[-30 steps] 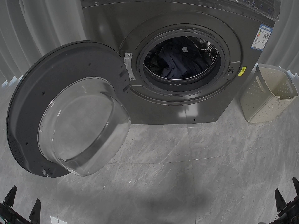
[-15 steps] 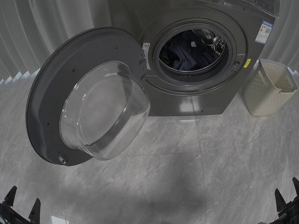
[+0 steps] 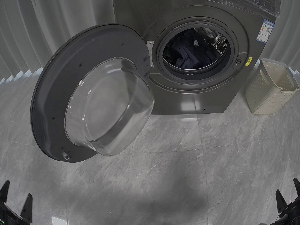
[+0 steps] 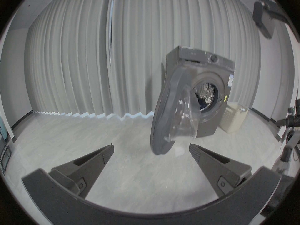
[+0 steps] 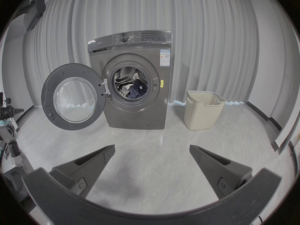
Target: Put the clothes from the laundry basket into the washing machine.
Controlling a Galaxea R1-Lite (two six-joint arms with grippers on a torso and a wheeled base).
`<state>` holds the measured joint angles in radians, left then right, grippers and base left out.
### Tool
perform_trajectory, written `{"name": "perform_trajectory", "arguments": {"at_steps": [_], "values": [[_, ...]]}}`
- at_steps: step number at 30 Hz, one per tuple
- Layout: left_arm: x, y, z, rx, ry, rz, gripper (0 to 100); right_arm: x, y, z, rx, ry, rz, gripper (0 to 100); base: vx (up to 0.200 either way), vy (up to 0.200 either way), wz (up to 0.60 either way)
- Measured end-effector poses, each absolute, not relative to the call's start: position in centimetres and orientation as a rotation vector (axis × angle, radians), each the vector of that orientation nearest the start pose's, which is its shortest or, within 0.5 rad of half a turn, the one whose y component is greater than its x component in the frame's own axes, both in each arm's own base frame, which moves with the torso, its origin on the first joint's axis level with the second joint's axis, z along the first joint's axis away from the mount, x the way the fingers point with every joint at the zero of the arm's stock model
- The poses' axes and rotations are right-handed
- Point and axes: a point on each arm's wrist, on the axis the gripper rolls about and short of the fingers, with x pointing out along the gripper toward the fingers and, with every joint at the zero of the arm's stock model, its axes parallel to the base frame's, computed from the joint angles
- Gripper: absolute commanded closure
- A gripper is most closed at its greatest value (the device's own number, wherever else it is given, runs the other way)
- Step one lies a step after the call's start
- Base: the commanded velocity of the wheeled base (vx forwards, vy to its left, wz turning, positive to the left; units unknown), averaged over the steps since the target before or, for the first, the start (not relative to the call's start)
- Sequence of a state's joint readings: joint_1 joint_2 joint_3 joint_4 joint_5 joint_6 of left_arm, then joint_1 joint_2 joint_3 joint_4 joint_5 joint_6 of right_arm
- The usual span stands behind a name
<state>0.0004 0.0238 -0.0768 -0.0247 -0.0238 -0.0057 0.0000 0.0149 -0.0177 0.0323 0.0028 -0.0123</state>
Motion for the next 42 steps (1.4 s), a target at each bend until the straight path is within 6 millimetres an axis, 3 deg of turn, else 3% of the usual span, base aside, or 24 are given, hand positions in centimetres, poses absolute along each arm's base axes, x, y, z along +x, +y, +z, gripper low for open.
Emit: {"name": "perform_trajectory", "arguments": {"at_steps": [4, 8, 14, 20, 34, 42], "values": [[-3.0, -0.1, 13.0, -0.025, -0.128, -0.050, 0, -2.3, 0.0, 7.7, -0.012, 0.030, 0.003, 0, 0.000, 0.000, 0.00], [-1.9, 0.0, 16.0, -0.049, -0.109, -0.092, 0, -2.3, 0.0, 7.7, -0.012, 0.030, 0.003, 0, 0.000, 0.000, 0.00], [1.8, -0.3, 19.9, -0.071, -0.049, -0.140, 0, -2.3, 0.0, 7.7, -0.012, 0.030, 0.003, 0, 0.000, 0.000, 0.00], [6.1, -0.7, 22.5, -0.082, -0.042, -0.171, 0, -2.3, 0.0, 7.7, -0.012, 0.030, 0.003, 0, 0.000, 0.000, 0.00], [13.5, -1.9, 23.2, -0.081, -0.004, -0.292, 0, -2.3, 0.0, 7.7, -0.012, 0.030, 0.003, 0, 0.000, 0.000, 0.00], [13.9, -4.5, 23.0, -0.114, 0.021, -0.504, 0, -2.3, 0.0, 7.7, -0.012, 0.030, 0.003, 0, 0.000, 0.000, 0.00]]}}
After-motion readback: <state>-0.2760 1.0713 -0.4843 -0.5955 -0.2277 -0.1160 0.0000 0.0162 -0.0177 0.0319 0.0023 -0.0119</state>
